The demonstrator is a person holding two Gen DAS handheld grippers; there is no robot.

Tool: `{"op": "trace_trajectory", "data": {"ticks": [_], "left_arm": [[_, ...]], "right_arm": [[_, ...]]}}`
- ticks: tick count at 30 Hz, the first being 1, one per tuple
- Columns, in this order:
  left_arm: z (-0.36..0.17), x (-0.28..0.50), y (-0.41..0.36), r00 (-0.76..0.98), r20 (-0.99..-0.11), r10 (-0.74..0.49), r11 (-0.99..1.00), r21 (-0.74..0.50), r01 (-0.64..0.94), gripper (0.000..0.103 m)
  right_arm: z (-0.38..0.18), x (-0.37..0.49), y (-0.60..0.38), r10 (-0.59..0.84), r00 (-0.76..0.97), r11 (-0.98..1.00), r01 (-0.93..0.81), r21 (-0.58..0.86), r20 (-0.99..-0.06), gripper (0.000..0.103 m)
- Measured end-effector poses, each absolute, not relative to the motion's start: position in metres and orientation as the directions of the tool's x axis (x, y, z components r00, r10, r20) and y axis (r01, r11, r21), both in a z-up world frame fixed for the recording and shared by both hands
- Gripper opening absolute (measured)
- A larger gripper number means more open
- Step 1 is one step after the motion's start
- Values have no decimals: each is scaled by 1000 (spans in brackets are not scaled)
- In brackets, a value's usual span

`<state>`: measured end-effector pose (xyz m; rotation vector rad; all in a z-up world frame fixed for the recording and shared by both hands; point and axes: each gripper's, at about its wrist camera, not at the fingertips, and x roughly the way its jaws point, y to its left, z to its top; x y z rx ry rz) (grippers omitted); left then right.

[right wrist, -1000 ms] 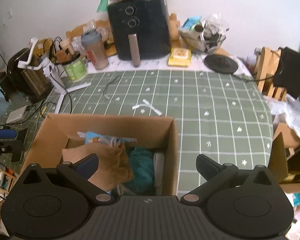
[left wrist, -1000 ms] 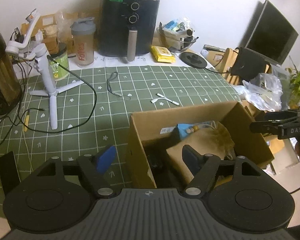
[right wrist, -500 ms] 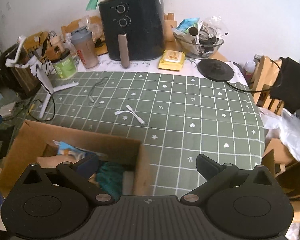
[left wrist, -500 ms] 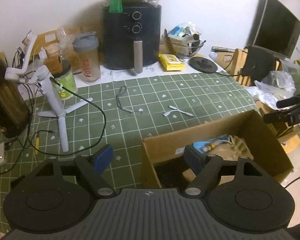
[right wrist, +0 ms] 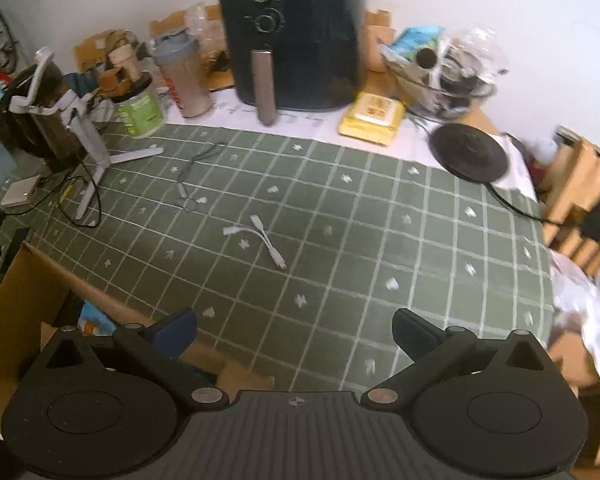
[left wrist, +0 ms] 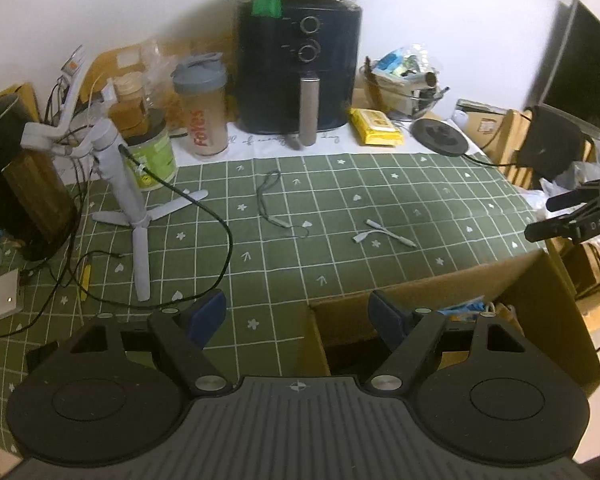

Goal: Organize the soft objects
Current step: 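Move the right tool from the box to the white earphone splitter cable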

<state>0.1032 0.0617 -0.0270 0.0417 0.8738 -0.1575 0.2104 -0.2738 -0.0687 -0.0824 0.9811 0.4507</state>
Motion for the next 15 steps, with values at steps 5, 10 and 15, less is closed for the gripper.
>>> {"op": "trace_trajectory", "data": {"ticks": [5, 10, 15], "left_arm": [[-28, 108, 64, 626, -773, -101, 992, -29, 124, 78], [-30, 111, 63, 614, -787, -63, 995, 1, 104, 78], [-31, 110, 63, 610, -792, -21, 996, 39, 85, 78]], "right_arm": [[-77, 242, -269, 371, 437, 881, -444, 162, -820, 103], [-92, 269, -259, 366, 414, 866, -479, 143, -833, 103], [-110, 291, -243, 385, 392, 823, -555, 119, -836, 103]]}}
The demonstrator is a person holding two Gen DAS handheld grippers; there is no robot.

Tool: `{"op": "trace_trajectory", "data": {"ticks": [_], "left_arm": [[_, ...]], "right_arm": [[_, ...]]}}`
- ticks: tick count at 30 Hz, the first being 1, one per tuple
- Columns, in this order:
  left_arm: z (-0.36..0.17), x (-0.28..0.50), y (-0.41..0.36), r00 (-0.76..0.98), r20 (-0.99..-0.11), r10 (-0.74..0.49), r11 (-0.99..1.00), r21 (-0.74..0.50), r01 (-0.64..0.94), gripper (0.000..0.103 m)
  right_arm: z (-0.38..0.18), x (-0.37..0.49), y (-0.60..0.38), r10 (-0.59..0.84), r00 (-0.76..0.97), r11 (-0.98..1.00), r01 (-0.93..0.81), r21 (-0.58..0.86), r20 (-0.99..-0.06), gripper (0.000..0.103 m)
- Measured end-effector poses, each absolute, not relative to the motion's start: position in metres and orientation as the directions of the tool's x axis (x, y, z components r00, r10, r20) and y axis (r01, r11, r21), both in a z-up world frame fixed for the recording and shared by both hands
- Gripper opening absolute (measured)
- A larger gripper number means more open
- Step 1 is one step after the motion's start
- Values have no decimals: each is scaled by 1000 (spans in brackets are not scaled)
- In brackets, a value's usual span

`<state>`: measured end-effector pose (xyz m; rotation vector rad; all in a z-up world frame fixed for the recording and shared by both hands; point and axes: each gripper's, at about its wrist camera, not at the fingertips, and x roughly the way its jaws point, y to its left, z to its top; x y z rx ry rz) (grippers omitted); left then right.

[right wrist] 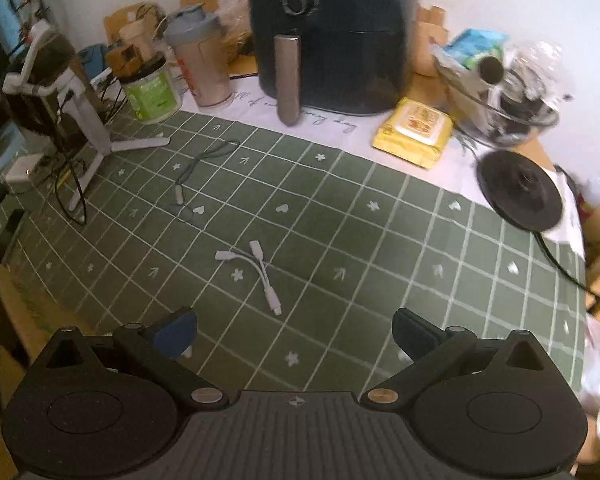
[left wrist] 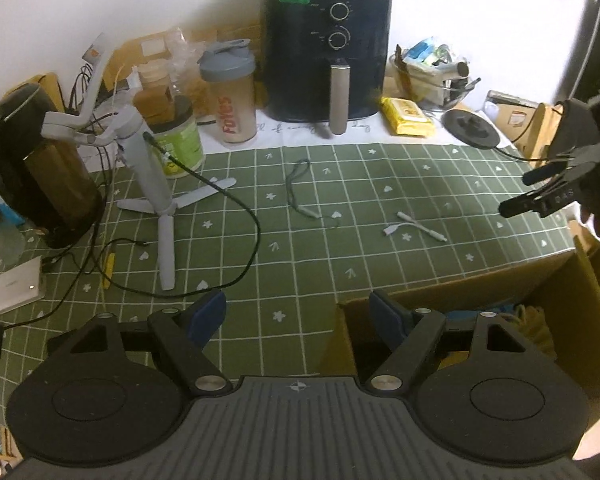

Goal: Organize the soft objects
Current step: 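Move the right tool from the box to the white earphone splitter cable, then close the right gripper on the white splitter cable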

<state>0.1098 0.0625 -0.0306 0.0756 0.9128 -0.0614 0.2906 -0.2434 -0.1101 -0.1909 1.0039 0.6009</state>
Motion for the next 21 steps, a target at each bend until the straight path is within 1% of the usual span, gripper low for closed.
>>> {"op": "trace_trajectory", "data": {"ticks": [8, 11, 13, 15, 17, 19, 20, 21], "left_arm": [[-32, 107, 63, 587, -810, -2, 997, 45, 66, 78], [-32, 104, 64, 586, -810, -9, 997, 39, 68, 78], [-31, 102, 64, 586, -810, -8, 997, 37, 65, 78], [-30, 100, 65, 589, -808, -6, 998, 35, 58, 78], [-31, 98, 66, 588, -809, -4, 998, 31, 49, 78], [-31, 98, 67, 585, -811, -2, 999, 28, 42, 78], [-32, 97, 67, 584, -812, -2, 999, 26, 39, 78], [-32, 96, 68, 582, -813, -1, 999, 24, 35, 78]], "right_arm": [[-152, 319, -208, 391, 288, 756, -643, 127, -874, 103], [-174, 328, -193, 370, 257, 732, -673, 110, -893, 103], [-186, 333, -185, 348, 253, 723, -685, 87, -903, 101], [-196, 338, -178, 336, 243, 712, -698, 77, -910, 85], [-203, 340, -172, 332, 254, 700, -712, 57, -908, 77], [-207, 342, -167, 342, 268, 690, -722, 47, -901, 71], [-208, 343, -166, 346, 271, 686, -726, 45, -898, 66], [-209, 344, -163, 349, 275, 681, -732, 40, -896, 58]]}}
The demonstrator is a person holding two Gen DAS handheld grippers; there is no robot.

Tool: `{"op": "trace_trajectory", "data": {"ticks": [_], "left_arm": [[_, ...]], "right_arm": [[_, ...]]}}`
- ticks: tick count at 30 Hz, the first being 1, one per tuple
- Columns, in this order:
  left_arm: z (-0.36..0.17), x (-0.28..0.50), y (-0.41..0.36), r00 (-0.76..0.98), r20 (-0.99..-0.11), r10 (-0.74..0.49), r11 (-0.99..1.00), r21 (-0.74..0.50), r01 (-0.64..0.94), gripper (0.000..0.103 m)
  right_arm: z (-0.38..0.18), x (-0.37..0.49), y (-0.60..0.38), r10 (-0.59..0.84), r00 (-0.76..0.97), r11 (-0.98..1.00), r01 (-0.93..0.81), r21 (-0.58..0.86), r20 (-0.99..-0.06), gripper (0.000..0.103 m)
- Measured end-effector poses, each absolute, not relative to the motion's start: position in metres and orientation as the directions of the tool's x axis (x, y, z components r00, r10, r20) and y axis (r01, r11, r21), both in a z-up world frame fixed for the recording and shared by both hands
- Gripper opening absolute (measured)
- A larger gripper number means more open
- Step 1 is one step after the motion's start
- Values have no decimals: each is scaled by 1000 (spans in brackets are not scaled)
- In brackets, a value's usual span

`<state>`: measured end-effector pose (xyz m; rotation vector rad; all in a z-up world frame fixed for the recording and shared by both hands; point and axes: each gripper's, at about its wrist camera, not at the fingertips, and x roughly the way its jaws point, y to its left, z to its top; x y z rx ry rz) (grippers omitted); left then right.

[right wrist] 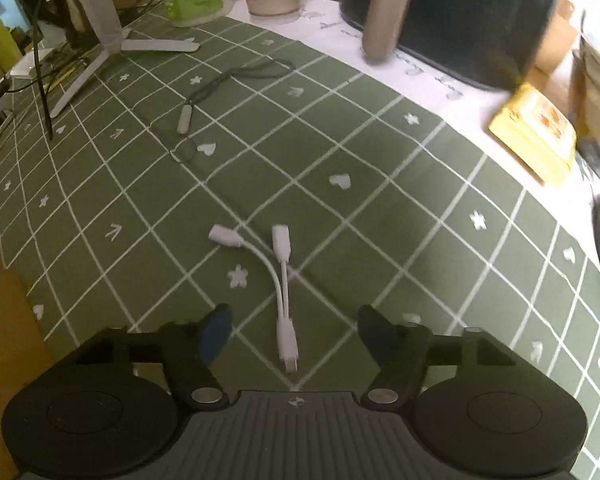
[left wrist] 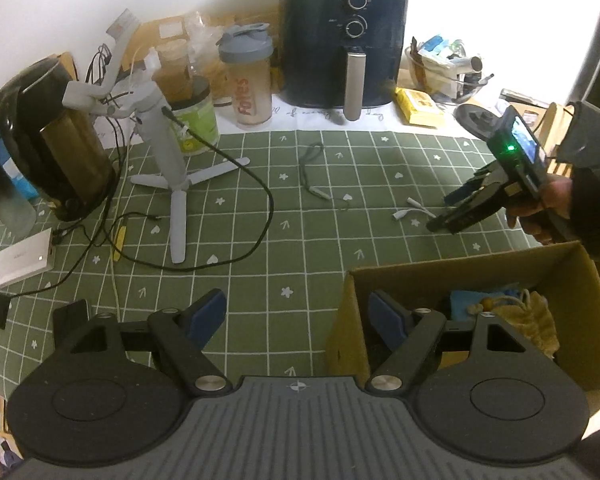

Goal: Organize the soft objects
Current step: 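Close the right gripper on the white splitter cable, then lift the splitter cable with the right gripper while the left closes on the grey cord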

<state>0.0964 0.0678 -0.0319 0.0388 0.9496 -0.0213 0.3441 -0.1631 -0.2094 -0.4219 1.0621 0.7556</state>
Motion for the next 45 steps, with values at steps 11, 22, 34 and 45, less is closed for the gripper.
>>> {"op": "trace_trajectory", "data": {"ticks": [11, 22, 34, 45], "left_arm": [[-31, 96, 72, 594, -804, -24, 1000, -19, 14, 78], [-24, 109, 76, 632, -772, -70, 998, -49, 51, 78], [-20, 144, 83, 667, -739, -90, 996, -52, 77, 78], [-29, 186, 77, 666, -734, -132, 989, -55, 135, 78]], "right_arm": [[-209, 339, -146, 370, 280, 630, -776, 18, -886, 10], [-205, 330, -146, 363, 315, 637, -771, -13, -877, 6], [-163, 324, -180, 369, 400, 735, -678, -1, -839, 6], [-132, 300, -217, 327, 488, 843, -538, 16, -810, 6]]}}
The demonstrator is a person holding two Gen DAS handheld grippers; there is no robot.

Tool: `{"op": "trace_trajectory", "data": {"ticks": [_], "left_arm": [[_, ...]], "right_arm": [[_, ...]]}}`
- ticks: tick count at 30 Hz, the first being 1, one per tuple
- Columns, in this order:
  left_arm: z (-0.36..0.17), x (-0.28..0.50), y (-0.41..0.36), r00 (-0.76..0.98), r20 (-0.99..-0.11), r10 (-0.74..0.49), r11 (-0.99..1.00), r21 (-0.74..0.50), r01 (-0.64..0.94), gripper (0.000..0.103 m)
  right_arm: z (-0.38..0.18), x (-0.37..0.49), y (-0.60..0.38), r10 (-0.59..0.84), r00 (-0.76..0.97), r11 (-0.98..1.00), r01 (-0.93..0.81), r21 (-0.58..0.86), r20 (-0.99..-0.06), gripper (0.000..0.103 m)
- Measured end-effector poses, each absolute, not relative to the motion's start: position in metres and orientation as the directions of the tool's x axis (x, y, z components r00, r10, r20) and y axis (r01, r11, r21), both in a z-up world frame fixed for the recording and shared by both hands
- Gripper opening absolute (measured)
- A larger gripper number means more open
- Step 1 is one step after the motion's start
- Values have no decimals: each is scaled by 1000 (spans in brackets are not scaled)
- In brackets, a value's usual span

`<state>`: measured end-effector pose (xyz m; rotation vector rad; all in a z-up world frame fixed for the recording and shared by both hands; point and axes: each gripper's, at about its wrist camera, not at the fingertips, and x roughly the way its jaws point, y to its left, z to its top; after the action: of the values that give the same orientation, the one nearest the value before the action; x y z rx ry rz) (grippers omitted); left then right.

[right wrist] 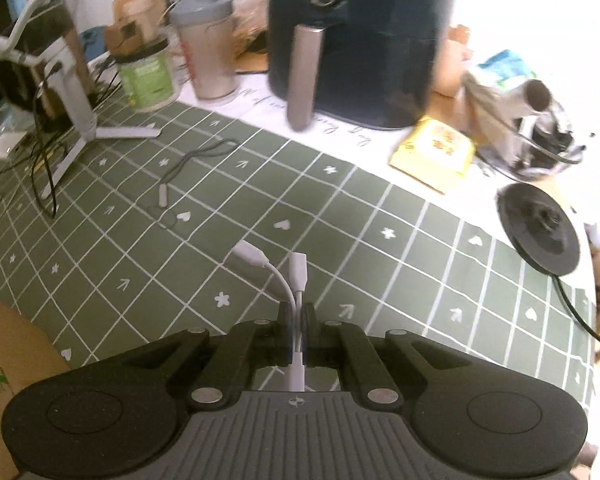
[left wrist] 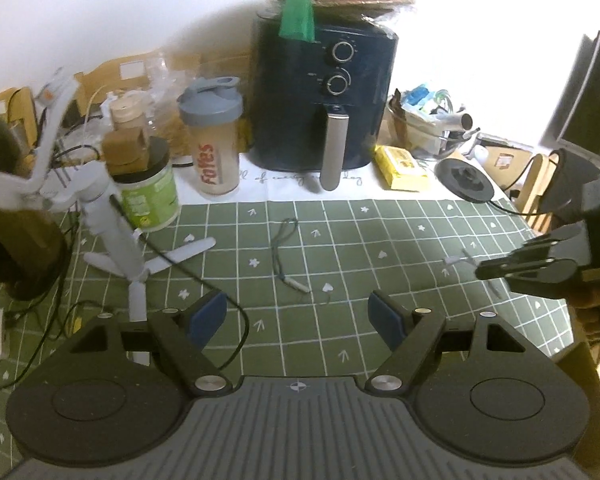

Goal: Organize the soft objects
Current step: 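Lift the splitter cable with the right gripper while the left closes on the grey cord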

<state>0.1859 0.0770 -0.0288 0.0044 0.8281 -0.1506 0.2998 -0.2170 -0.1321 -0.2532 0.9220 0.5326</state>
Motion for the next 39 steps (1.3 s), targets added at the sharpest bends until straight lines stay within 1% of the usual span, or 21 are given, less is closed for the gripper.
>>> {"op": "trace_trajectory", "data": {"ticks": [8, 15, 23, 26, 28, 30, 37, 38, 39], "left_arm": [[-52, 222, 70, 655, -743, -136, 987, -46, 153, 78], [-81, 261, 67, 633, -766, -115, 991, -41, 131, 78], [-123, 305, 52, 601, -799, -27, 999, 2, 47, 76], [-139, 323, 47, 577, -817, 13, 999, 33, 24, 67], [-146, 333, 48, 566, -824, 32, 999, 34, -8, 64], [-153, 343, 50, 553, -833, 27, 1000, 24, -13, 59], [-178, 363, 54, 522, -853, 20, 1000, 21, -4, 54], [-181, 364, 54, 515, -857, 22, 1000, 23, -5, 52], [-186, 366, 55, 505, -863, 28, 1000, 28, -8, 47]], "right_arm": [[-116, 277, -235, 308, 528, 881, -472, 28, -791, 6], [-104, 259, -250, 276, 562, 913, -407, 30, -780, 6], [-90, 239, -272, 243, 594, 947, -316, 56, -767, 6], [-86, 231, -282, 231, 601, 960, -270, 77, -765, 6], [-84, 227, -287, 221, 606, 965, -247, 83, -764, 6], [-83, 223, -292, 211, 610, 970, -227, 87, -764, 6], [-82, 209, -305, 195, 616, 978, -185, 101, -763, 6], [-82, 207, -306, 195, 617, 978, -180, 104, -763, 6], [-82, 206, -307, 195, 617, 978, -177, 107, -763, 6]]}}
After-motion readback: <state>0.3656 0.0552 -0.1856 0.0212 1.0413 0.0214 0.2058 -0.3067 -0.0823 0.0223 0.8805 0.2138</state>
